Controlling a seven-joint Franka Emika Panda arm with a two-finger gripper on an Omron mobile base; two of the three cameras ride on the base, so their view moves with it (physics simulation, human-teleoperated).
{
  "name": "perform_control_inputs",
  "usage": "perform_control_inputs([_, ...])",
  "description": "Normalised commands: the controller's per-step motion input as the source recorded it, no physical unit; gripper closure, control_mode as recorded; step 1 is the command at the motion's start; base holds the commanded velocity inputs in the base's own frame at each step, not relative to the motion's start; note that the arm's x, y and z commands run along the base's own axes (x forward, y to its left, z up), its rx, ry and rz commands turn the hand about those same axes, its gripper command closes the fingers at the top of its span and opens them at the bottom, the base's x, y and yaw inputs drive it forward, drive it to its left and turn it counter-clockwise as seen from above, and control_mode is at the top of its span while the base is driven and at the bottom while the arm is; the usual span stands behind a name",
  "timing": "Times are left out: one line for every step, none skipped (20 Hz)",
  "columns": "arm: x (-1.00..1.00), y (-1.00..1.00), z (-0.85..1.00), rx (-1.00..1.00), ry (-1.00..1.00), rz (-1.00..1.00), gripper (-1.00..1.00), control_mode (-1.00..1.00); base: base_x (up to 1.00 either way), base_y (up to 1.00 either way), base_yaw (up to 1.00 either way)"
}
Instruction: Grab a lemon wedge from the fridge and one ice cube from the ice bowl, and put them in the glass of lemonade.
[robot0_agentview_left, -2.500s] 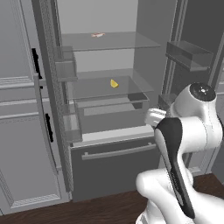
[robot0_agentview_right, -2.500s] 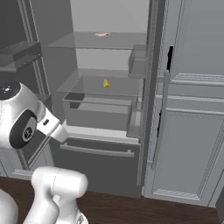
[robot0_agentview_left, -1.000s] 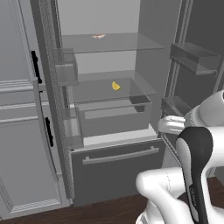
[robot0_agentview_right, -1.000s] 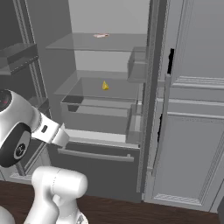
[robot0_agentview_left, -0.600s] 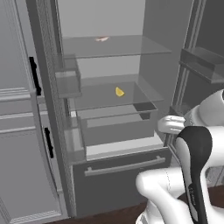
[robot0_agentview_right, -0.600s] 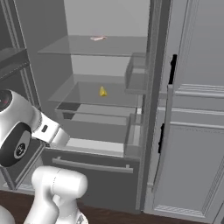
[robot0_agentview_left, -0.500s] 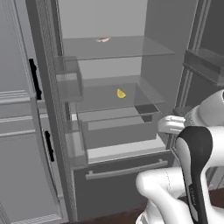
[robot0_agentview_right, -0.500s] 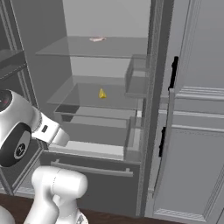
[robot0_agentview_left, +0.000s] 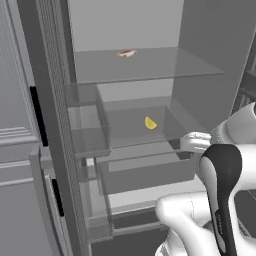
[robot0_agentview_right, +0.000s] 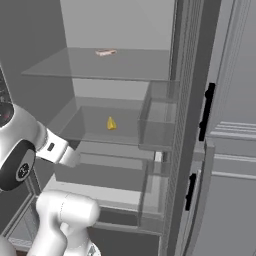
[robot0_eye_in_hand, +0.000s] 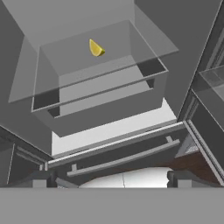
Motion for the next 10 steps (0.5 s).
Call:
perform_control_inputs([0.00,0.00,0.00,0.00,0.00,0.00,-1.00,1.00,0.64,0.00,0.00])
perform_control_inputs([0.00,0.00,0.00,0.00,0.00,0.00,-1.00,1.00,0.63,0.00,0.00])
perform_control_inputs([0.00,0.00,0.00,0.00,0.00,0.00,-1.00,1.00,0.61,0.00,0.00])
perform_control_inputs([0.00,0.00,0.00,0.00,0.00,0.00,-1.00,1.00,0.40,0.00,0.00])
perform_control_inputs([0.00,0.00,0.00,0.00,0.00,0.00,-1.00,1.00,0.00,0.00,0.00])
perform_control_inputs([0.00,0.01,0.00,0.00,0.00,0.00,-1.00,-1.00,0.00,0.00,0.00])
perform_control_inputs([0.00,0.05,0.00,0.00,0.00,0.00,-1.00,-1.00,0.00,0.00,0.00])
perform_control_inputs([0.00,0.00,0.00,0.00,0.00,0.00,-1.00,-1.00,0.00,0.00,0.00])
perform_control_inputs([0.00,0.09,0.00,0.00,0.00,0.00,-1.00,-1.00,0.00,0.00,0.00])
perform_control_inputs([0.04,0.05,-0.03,0.00,-0.02,0.00,-1.00,-1.00,0.00,0.00,0.00])
